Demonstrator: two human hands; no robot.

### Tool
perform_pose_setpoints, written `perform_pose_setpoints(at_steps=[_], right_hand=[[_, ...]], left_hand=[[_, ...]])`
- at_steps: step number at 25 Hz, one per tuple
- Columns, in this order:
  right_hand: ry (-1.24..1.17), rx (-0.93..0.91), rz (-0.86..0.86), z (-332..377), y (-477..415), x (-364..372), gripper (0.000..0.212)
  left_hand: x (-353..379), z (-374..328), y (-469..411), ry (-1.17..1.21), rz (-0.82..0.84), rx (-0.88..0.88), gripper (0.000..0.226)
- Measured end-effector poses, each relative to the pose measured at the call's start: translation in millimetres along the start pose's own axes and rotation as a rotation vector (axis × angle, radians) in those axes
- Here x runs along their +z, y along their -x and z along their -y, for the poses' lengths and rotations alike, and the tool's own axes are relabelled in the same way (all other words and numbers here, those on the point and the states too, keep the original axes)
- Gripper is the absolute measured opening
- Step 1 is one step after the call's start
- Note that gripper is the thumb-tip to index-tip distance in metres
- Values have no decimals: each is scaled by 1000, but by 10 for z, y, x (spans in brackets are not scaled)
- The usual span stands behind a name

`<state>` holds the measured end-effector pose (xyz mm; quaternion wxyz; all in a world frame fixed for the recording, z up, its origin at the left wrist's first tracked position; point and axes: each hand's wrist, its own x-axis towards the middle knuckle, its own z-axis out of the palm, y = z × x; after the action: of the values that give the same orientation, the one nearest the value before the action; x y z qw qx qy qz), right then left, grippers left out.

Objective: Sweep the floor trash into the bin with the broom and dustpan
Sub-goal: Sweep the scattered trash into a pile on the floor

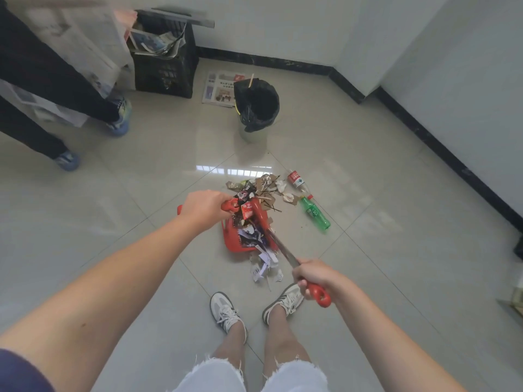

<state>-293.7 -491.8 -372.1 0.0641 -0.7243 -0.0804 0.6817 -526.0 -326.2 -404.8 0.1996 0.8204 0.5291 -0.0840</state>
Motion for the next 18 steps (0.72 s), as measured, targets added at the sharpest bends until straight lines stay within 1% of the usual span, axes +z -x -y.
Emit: perform_pose_setpoints(at_steps=[3,5,7,9,11,14,16,18], right_hand=[[-62,22,-20,14,16,-223,60],[-49,6,-60,3,37,-295,63],[-9,-18,-108,-25,74,-356,68],[-16,-35,-140,-29,87,-416,77],[-27,-56,-174,-18,55,-445,80],[-8,-78,-184,-19,-72,-359,77],[-51,-65,-165,-42,-176,-293,74],[-101,-24,-115,-84,-205,-280,62]], left_hand=[[40,-36,-25,-5,10,19,15],[70,-35,-3,-6,16,25,16],[71,55,62,26,16,5,15],[79,158,139,40,14,-20,21],[102,205,196,57,12,-43,20],[185,203,311,84,-8,-76,18],[235,221,398,110,-16,-109,19],[215,216,464,139,-18,-142,21]])
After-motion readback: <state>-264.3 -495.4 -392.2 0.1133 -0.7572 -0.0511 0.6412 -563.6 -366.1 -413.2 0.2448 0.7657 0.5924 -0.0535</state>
